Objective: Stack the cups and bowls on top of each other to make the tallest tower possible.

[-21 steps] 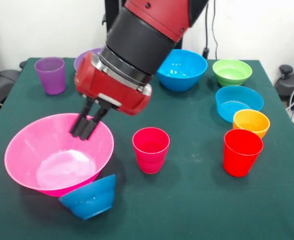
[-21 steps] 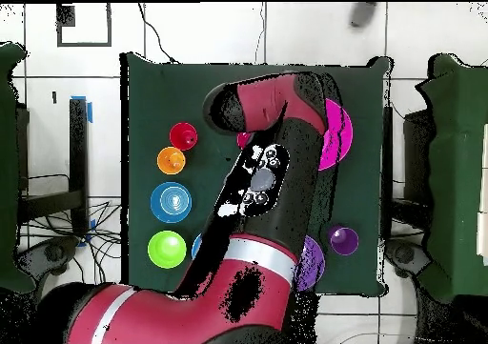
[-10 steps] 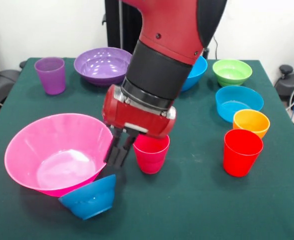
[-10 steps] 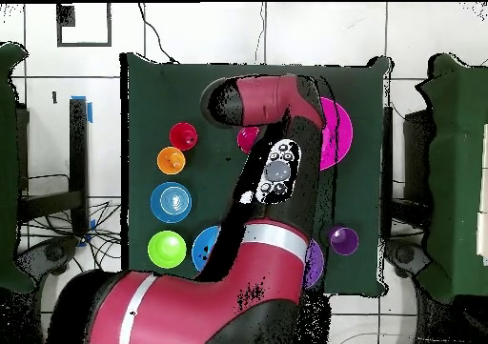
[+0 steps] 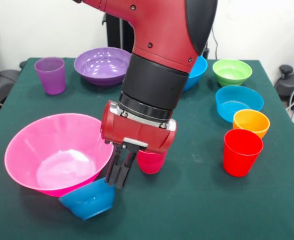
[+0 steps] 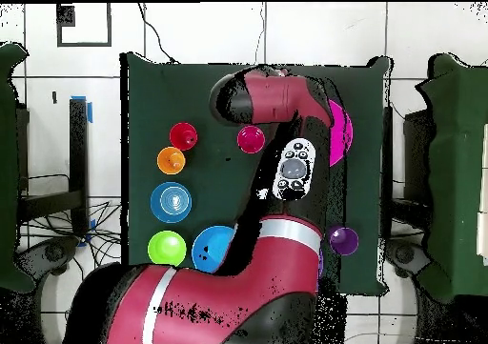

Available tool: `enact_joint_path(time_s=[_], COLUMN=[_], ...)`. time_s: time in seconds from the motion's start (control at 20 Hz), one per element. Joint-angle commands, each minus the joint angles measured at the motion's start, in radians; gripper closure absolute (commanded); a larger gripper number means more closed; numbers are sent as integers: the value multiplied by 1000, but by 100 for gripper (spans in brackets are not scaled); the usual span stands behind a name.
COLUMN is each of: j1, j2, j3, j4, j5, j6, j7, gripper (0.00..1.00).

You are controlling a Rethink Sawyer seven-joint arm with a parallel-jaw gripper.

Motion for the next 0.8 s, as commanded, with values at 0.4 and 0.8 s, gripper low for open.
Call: enact_joint_path(time_s=[0.4,0.8], j1=[23,41], j2=[72,96], j3=[70,42], j4=[26,5], j5=[-31,-19], j6=[30,92], j7=[51,58], gripper=[0,0])
